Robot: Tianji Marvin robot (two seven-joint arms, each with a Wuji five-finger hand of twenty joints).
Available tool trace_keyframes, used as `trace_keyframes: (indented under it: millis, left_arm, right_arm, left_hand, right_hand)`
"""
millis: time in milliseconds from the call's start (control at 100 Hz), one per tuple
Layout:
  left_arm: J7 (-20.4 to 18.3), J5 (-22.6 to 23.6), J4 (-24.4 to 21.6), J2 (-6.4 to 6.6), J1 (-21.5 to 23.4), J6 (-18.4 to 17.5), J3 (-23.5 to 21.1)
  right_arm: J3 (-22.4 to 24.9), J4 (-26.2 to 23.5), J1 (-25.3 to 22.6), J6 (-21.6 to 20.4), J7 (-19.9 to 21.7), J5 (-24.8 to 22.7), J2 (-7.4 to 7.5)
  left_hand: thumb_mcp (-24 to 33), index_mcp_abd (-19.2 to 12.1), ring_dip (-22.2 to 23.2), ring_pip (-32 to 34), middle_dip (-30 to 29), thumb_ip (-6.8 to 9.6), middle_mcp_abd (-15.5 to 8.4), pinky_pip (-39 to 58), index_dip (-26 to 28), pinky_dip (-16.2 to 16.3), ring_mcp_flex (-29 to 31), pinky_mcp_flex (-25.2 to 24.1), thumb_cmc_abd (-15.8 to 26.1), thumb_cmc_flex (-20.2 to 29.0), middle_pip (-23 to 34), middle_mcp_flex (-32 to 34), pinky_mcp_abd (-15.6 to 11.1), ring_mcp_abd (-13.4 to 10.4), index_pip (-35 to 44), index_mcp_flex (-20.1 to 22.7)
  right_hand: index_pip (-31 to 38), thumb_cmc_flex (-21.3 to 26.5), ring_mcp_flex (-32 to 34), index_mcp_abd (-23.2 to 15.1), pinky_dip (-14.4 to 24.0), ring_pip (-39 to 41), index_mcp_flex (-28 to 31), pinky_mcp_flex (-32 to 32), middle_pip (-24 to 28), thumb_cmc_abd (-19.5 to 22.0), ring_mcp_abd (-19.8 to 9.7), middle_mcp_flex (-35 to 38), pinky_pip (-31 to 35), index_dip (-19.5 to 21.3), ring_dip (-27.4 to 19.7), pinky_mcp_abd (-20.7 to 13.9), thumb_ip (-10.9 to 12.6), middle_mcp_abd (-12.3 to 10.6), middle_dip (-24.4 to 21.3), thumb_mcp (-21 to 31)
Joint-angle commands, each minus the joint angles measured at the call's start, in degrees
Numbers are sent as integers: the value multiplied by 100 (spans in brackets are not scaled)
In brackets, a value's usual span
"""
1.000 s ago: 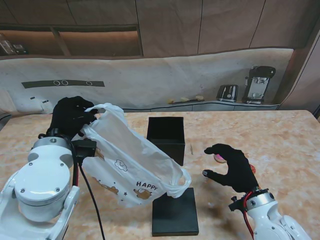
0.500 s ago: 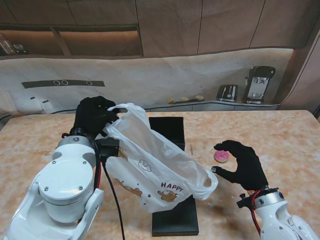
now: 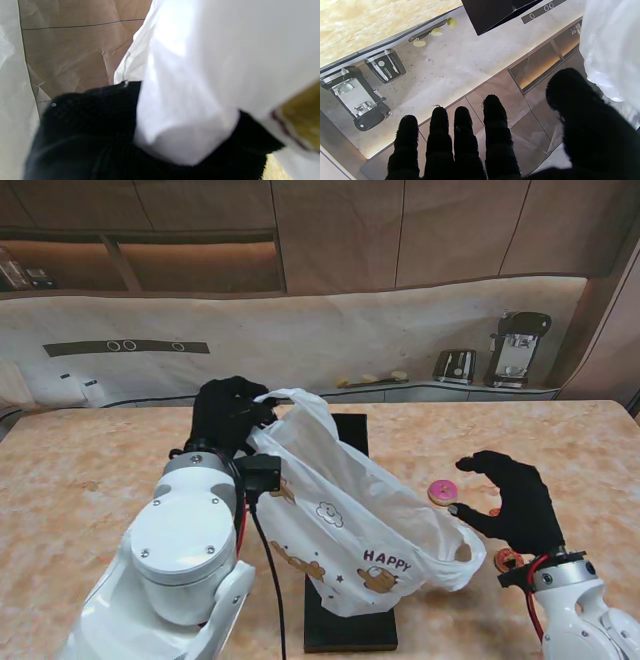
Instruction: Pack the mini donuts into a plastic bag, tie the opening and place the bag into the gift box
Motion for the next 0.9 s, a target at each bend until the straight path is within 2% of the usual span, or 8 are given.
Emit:
trace_keyframes:
  millis: [0,140,290,460,580,790,890]
  left_arm:
    - [-168,-42,183,-42,-38,-27,40]
    - [19,-245,526,-83,-92,-248,119]
    - [186,-389,945,-28,-48,-835,240]
    - [310,-413,1374,15,26,-1307,284]
    - [329,-425,1627,73,112,-1653,276]
    - [7,-107,1912,231,286,-1723,98]
    - [-270,173,1983,336,355,-1670,26]
  right_arm:
    - [59,0,-94,-6,-1,-64,-30]
    - [178,-25,-146,-38,-52,-128,-36]
    - [235,-49,-153,-41,-27,-150,-32]
    - [182,-46,-125,0,44,-165,-15]
    - [112,-42,-91,45,98,-162,-3]
    - [-37,-1,25,155,211,-137,20]
    - [-118,19,90,223,264,-122,30]
  left_hand:
    - [52,-26,-61,-42,78,104,78,83,37,113,101,115,61,201,547,350,-144,-634,-1,-41]
    - [26,-109,-57,-137,87,104,12,-41,9,84,95,88,138,166,546,301,-152,-661,72,-109]
    - [-115,-164,-8,-422,119,102,-29,-374,-71,47,83,33,290,205,482,153,-61,-620,161,-258]
    - [-245,-261,72,-702,133,108,-104,-652,-153,33,76,-20,409,208,434,71,-67,-624,248,-368]
    - [-404,-288,160,-985,155,113,-76,-856,-232,106,64,-193,508,294,367,-28,-10,-527,291,-436]
    - [-812,-381,257,-1663,99,96,-85,-1300,-437,173,-38,-624,662,459,83,-156,69,-353,226,-501]
    - [-1039,-421,270,-1935,17,22,-79,-1456,-618,183,-153,-807,643,517,-151,-179,72,-246,145,-491]
  right_hand:
    - [-69,-67,-19,35,66,-34,41,-77,-10,17,-163,25,-47,8,-66,11,55,-29,66,19]
    - [-67,-57,-15,49,62,-35,48,-82,-6,19,-166,22,-48,10,-69,15,63,-32,70,15]
    - [-65,-63,-13,46,60,-27,51,-85,2,26,-172,24,-46,14,-66,11,64,-35,76,20]
    - [-68,-74,-18,46,56,-29,46,-89,2,26,-170,24,-47,15,-69,8,66,-35,79,13]
    - [-70,-81,-17,38,54,-31,45,-93,0,34,-173,23,-49,16,-70,9,68,-28,80,8]
    - [-74,-75,-17,42,50,-34,47,-100,-3,34,-174,27,-52,18,-72,17,72,-30,81,10]
    - [-80,-82,-17,47,50,-36,44,-100,-7,37,-170,27,-51,17,-73,18,71,-33,81,6]
